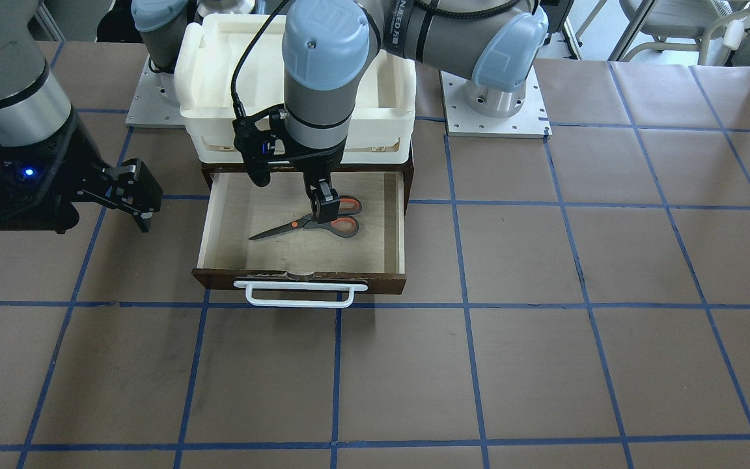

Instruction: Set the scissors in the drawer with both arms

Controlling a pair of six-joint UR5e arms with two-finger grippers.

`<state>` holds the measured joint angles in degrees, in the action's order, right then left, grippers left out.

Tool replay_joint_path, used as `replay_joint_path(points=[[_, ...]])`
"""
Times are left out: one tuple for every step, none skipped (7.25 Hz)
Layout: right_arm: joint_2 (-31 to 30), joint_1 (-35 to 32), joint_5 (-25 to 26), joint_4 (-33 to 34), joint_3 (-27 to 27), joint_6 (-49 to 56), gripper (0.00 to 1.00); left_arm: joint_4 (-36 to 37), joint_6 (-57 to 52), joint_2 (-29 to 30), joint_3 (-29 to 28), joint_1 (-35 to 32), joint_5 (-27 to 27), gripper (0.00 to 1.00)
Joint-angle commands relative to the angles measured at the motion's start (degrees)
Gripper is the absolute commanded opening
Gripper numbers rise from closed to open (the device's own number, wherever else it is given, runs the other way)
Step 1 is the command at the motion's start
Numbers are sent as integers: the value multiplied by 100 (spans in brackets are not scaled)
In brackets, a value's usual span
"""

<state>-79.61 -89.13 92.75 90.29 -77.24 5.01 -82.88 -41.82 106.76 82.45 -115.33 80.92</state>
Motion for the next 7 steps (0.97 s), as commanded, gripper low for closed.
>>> replay_joint_path(points=[[-116, -262, 23, -116, -2, -97, 100, 17, 1136, -531, 7, 481, 117, 100], [-160, -272, -38, -117, -2, -88, 100, 35, 1837, -742, 34, 763, 126, 100], [-186, -263, -56, -125, -2, -79, 100, 35, 2592, -962, 26, 914, 291, 100], [-204, -263, -56, -230, 7, -79, 100, 17, 3035, -1077, 78, 1368, 850, 100], [-265, -263, -56, -457, 7, -88, 100, -26, 3292, -1270, 87, 1660, 890, 100], [-292, -254, -64, -468, 7, -70, 100, -62, 3590, -1420, 113, 1837, 969, 100], [-283, -245, -82, -459, 7, -62, 100, -149, 3671, -1621, 183, 1995, 970, 100]])
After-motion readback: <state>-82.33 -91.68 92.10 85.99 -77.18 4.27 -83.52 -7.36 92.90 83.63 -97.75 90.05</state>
